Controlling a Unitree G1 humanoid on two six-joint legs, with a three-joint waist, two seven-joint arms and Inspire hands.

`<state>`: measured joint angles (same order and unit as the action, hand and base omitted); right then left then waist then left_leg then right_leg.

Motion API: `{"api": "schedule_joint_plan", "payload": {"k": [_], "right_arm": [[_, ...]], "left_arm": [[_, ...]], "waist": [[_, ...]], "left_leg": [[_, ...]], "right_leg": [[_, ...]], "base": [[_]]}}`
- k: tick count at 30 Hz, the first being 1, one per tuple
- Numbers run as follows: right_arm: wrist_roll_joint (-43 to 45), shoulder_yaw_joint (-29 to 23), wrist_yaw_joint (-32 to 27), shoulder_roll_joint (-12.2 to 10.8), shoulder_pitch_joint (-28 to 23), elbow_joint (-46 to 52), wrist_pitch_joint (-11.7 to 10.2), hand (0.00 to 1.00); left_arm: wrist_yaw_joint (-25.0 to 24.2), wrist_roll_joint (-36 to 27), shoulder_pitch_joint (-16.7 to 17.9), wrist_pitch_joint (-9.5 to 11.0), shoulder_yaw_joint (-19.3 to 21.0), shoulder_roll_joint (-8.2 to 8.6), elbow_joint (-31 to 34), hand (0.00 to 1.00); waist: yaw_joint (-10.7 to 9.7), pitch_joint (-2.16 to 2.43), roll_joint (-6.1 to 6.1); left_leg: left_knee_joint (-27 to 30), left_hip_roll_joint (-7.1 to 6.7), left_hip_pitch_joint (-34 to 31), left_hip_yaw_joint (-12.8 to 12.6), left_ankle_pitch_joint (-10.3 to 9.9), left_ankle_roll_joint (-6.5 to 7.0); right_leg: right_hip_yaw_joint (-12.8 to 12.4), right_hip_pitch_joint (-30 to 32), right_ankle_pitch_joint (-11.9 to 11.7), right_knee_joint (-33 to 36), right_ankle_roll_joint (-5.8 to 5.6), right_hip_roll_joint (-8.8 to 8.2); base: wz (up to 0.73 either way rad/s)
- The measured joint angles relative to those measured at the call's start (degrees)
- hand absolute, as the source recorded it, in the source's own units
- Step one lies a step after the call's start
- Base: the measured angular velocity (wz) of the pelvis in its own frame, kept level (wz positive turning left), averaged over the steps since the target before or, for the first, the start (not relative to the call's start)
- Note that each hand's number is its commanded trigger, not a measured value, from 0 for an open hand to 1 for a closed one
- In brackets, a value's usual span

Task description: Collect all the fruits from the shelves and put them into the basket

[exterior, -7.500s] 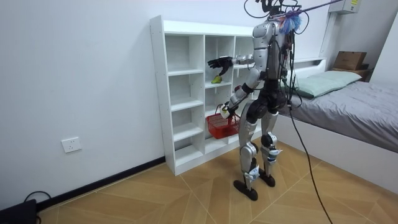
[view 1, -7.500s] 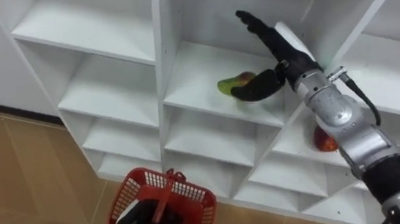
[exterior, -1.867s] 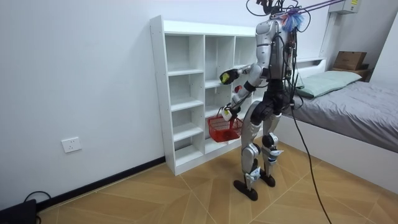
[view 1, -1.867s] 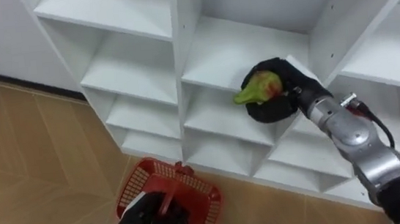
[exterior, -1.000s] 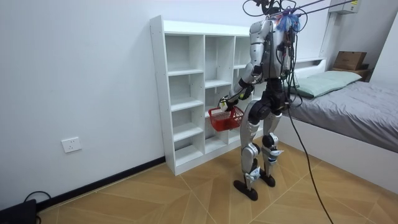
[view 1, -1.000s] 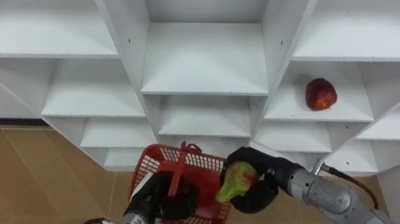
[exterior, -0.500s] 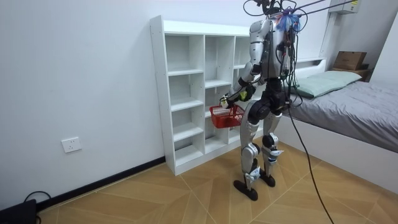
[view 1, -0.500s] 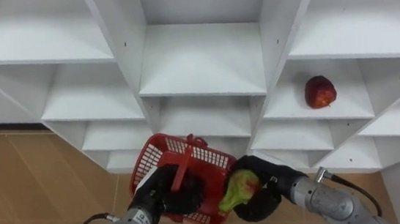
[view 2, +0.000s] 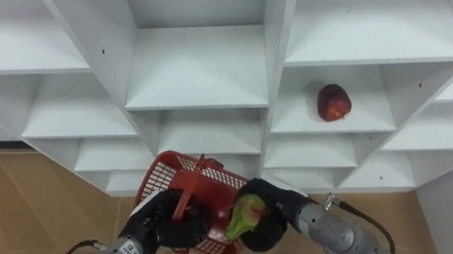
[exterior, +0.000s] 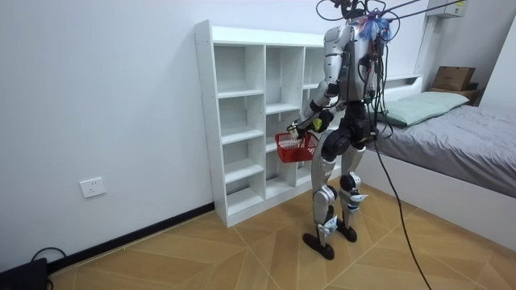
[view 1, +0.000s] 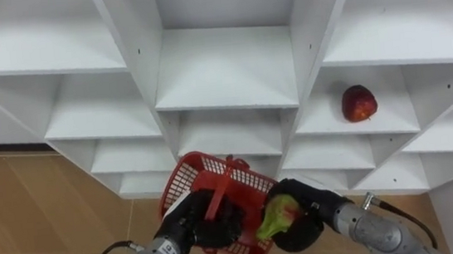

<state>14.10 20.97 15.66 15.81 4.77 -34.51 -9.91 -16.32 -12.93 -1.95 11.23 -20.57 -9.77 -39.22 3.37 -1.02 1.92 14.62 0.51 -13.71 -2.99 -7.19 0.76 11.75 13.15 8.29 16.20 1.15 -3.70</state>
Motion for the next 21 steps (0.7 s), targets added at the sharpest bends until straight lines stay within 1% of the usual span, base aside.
{"api": "schedule_joint_plan", "payload": {"k": [6,10,14,16,21], "right_arm": [[-0.01,-2.25,-1.32,-0.11,0.33,-1.11,0.02,1.00],[-0.02,-3.19,-3.87,-0.21,0.82,-2.06,-0.02,1.00],[0.01,-3.23,-5.92,-0.19,1.18,-3.56,-0.03,1.00],[0.27,-3.16,-6.96,-0.23,1.18,-3.56,-0.03,1.00],[1.95,-3.21,-8.99,-0.25,1.20,-3.56,-0.04,1.00]], "left_arm": [[-0.92,-1.14,0.02,0.00,-0.01,-0.18,0.23,1.00],[-2.14,-1.09,0.03,0.00,-0.02,-0.37,0.27,1.00],[-2.33,-1.46,0.33,0.00,-0.46,-0.72,1.98,1.00],[-2.31,-2.65,0.32,0.00,-0.64,-0.71,2.61,1.00],[-2.34,-3.17,0.30,0.01,-0.74,-0.60,3.33,1.00]], "waist": [[-0.16,-0.01,0.01],[-0.27,-0.02,0.03],[-0.13,-0.05,0.07],[-0.11,-0.05,0.07],[-0.03,-0.05,0.07]], "left_leg": [[0.19,0.21,-0.03,-0.12,-0.01,-0.01],[0.19,0.22,-0.04,-0.11,-0.01,-0.01],[0.13,0.26,-0.11,-0.14,-0.01,-0.01],[0.13,0.26,-0.12,-0.18,-0.01,-0.01],[0.12,0.31,-0.12,-0.41,-0.01,-0.01]], "right_leg": [[-0.06,0.04,0.00,0.10,0.02,0.03],[-0.01,0.02,-0.01,-0.32,0.03,0.04],[0.02,0.03,-0.01,-0.31,0.04,0.09],[0.13,0.06,-0.03,-0.31,0.06,0.05],[0.18,0.05,-0.04,-0.31,0.08,0.04]], "base": [[0.00],[0.00],[0.00],[0.00],[-0.01]]}}
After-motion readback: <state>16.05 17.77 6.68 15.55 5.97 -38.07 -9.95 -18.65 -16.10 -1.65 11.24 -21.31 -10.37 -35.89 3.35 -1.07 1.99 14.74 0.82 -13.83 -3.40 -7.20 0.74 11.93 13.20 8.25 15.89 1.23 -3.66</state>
